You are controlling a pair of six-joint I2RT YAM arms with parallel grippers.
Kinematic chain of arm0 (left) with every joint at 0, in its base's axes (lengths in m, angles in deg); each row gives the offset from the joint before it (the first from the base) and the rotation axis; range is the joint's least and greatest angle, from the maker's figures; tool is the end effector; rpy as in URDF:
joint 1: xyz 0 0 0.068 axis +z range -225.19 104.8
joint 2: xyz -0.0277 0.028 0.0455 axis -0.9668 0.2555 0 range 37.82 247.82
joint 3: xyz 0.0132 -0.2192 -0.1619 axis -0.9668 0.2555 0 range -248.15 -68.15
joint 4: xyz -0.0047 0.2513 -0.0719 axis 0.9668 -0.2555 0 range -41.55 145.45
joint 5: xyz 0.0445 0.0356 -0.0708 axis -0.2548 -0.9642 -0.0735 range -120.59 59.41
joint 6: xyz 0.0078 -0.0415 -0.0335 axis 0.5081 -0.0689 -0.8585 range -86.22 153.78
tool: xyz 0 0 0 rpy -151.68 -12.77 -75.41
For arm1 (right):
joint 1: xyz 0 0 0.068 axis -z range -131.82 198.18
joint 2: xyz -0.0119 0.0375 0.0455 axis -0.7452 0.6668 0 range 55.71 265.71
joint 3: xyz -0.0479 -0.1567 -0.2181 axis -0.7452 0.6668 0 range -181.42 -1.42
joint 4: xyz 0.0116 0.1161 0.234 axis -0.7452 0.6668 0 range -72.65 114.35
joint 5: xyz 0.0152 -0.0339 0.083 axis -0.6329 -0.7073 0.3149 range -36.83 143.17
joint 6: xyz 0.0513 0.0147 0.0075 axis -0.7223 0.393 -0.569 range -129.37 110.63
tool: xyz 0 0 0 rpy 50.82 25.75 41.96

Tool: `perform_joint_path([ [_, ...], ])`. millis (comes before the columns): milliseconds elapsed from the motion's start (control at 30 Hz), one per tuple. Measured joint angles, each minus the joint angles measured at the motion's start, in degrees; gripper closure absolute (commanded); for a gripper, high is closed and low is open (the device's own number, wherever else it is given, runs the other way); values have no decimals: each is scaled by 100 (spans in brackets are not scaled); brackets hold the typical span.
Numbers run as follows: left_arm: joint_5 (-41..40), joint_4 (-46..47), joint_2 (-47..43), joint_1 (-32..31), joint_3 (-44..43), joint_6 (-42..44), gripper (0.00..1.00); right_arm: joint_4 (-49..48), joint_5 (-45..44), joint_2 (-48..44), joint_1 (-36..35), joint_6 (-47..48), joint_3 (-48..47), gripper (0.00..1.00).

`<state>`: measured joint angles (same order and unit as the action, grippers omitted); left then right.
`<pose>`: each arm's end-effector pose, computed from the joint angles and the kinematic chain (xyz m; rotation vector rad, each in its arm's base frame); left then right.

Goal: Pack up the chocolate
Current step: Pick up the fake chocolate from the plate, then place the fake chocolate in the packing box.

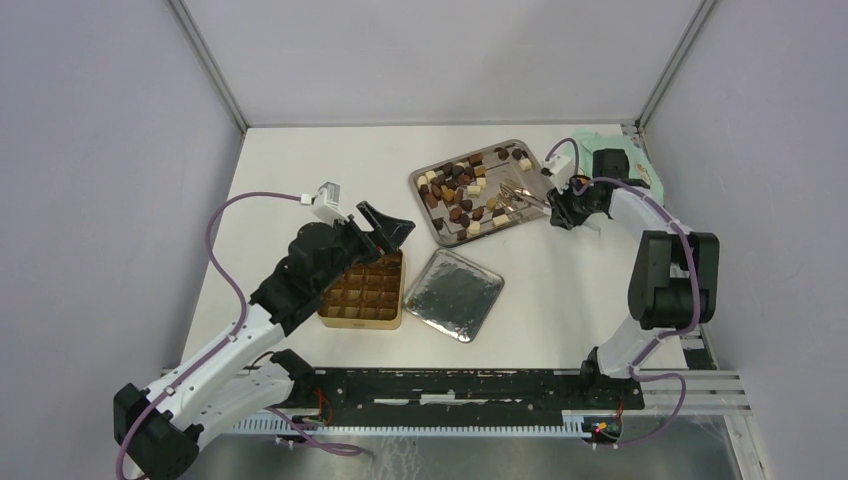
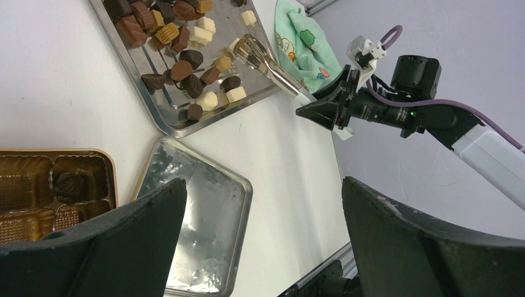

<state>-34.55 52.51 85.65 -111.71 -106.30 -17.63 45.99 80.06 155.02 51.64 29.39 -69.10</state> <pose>0.1631 -0.1177 0.3032 -0.3006 1.8900 -1.0158 0.3556 -0.0054 0.2048 -0.9014 2.3140 0.3159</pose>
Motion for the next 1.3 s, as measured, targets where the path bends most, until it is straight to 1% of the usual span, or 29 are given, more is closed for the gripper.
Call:
perform_joint_path([
  [267,-26,-2,0,0,0,0,0,-76,507,-789,-13,-20,503,100],
  [433,-76,-48,-7,0,0,0,0,-90,966,-1318,-188,-63,673,100],
  [533,-199,-175,-57,0,0,0,0,-94,1132,-1517,-516,-96,686,100],
  [600,-319,-295,-125,0,-2,0,0,-98,1241,-1681,-859,-98,686,100],
  [867,-1102,-1252,-407,0,-57,-87,0,-74,1414,-1864,-2190,-232,686,100],
  [1067,-1681,-2081,-654,0,-61,-326,0,-46,1176,-1766,-3112,-254,664,100],
  [1200,-1939,-2448,-852,0,-61,-446,0,85,874,-1440,-3659,-273,446,99],
  [1300,-2085,-2627,-1003,0,-63,-494,0,170,608,-1169,-4009,-295,192,97],
])
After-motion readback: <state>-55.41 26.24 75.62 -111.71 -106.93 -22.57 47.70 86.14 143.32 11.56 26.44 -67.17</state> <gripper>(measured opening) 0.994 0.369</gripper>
